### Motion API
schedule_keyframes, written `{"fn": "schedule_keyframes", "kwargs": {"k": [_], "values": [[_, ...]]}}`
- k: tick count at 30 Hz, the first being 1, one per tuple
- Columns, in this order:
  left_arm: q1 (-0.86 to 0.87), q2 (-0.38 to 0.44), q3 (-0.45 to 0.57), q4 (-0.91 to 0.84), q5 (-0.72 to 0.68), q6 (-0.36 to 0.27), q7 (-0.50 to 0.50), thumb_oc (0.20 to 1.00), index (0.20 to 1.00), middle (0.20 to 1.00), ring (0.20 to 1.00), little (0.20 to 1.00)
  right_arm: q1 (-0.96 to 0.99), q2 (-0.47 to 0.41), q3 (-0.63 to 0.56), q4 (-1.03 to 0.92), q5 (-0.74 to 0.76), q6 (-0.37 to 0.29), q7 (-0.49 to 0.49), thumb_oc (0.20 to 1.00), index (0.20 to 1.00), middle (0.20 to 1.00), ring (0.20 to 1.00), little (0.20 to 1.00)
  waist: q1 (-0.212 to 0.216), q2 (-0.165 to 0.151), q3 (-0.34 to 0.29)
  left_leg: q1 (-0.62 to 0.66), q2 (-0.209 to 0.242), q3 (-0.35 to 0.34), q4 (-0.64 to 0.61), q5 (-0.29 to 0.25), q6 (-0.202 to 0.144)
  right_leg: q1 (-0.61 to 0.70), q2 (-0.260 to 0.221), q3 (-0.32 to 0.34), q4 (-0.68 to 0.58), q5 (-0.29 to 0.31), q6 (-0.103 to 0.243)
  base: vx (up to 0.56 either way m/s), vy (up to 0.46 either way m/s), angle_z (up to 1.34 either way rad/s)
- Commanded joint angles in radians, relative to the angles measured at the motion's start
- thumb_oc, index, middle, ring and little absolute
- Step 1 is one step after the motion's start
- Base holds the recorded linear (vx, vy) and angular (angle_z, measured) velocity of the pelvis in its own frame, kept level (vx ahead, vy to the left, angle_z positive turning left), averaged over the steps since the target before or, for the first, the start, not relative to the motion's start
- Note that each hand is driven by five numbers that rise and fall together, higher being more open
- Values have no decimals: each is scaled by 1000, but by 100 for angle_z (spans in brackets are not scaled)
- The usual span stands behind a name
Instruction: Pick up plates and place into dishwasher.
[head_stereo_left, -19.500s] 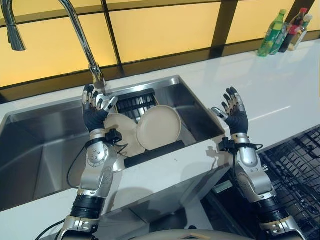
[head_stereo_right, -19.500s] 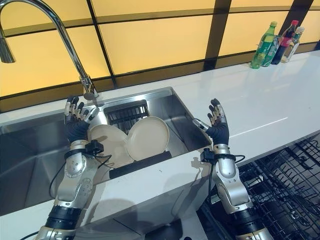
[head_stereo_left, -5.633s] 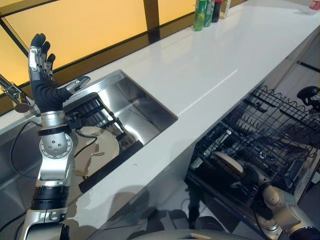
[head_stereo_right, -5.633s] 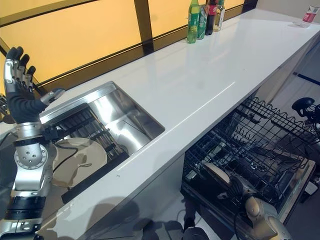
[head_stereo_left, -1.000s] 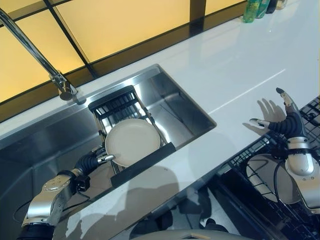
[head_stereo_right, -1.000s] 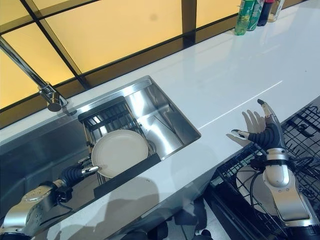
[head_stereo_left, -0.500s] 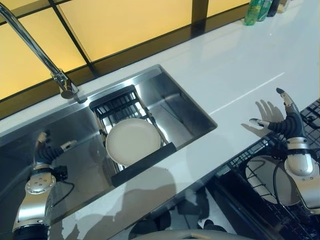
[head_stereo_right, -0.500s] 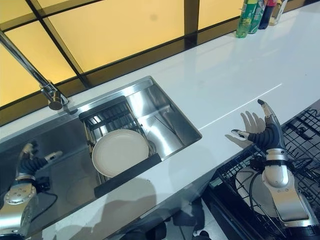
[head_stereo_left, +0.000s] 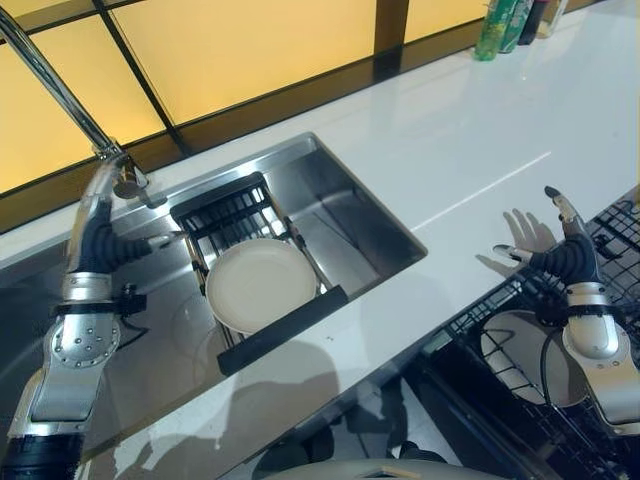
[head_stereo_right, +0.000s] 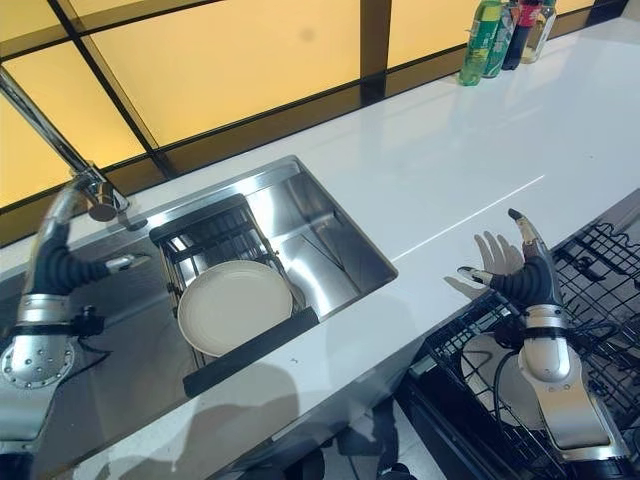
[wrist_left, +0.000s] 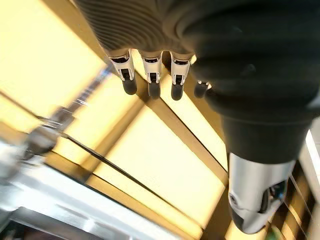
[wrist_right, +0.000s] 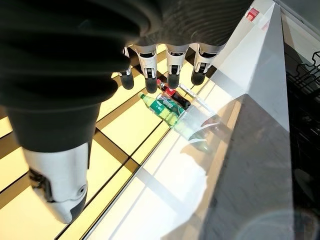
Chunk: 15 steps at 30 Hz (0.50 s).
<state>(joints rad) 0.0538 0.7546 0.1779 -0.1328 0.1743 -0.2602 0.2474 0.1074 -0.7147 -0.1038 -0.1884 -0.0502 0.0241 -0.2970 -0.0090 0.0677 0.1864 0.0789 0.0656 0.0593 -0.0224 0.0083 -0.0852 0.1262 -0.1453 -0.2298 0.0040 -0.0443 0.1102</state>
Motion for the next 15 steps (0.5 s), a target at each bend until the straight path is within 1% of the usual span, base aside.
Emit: {"fn": "schedule_keyframes", "kwargs": {"k": [1,2,3,6,9,15], "values": [[-83,43,-35,26,-18,-13,-36,1000,1000,1000,1000,1000,-47,-39,29,-39,-25,-50,-21,1000,1000,1000,1000,1000,-17,-5,-30,-42,20,49,39,-18,-13,-71,-14,7,147,-77,0,48,21,-3],[-86,40,-50,32,-37,22,-72,1000,1000,1000,1000,1000,-47,-38,30,-41,-28,-48,-19,1000,1000,1000,1000,1000,-21,-4,-27,-40,19,52,39,-18,-12,-72,-14,10,147,-75,2,41,19,-6],[-87,38,-57,34,-38,42,-88,1000,1000,1000,1000,1000,-46,-37,30,-44,-30,-45,-19,1000,1000,1000,1000,1000,-22,-3,-26,-39,19,52,39,-18,-11,-73,-14,13,148,-75,2,36,18,-8],[-92,36,-91,66,0,86,-112,1000,1000,1000,1000,1000,-50,-39,34,-43,-33,-41,-19,1000,1000,1000,1000,1000,-28,1,-20,-39,19,54,41,-17,-9,-78,-14,20,151,-72,6,31,22,-11],[-108,53,-138,109,16,129,-149,1000,1000,1000,1000,1000,-58,-67,28,-40,-13,-38,-10,1000,1000,1000,1000,1000,-40,4,-9,-40,18,59,45,-16,-5,-85,-15,30,155,-70,8,42,43,-11],[-186,36,-249,221,-28,220,-172,1000,1000,1000,1000,1000,-110,-108,64,-22,2,-26,-19,1000,1000,1000,1000,1000,-56,17,25,-66,13,59,71,-13,0,-119,-19,52,181,-69,10,26,73,-7]]}}
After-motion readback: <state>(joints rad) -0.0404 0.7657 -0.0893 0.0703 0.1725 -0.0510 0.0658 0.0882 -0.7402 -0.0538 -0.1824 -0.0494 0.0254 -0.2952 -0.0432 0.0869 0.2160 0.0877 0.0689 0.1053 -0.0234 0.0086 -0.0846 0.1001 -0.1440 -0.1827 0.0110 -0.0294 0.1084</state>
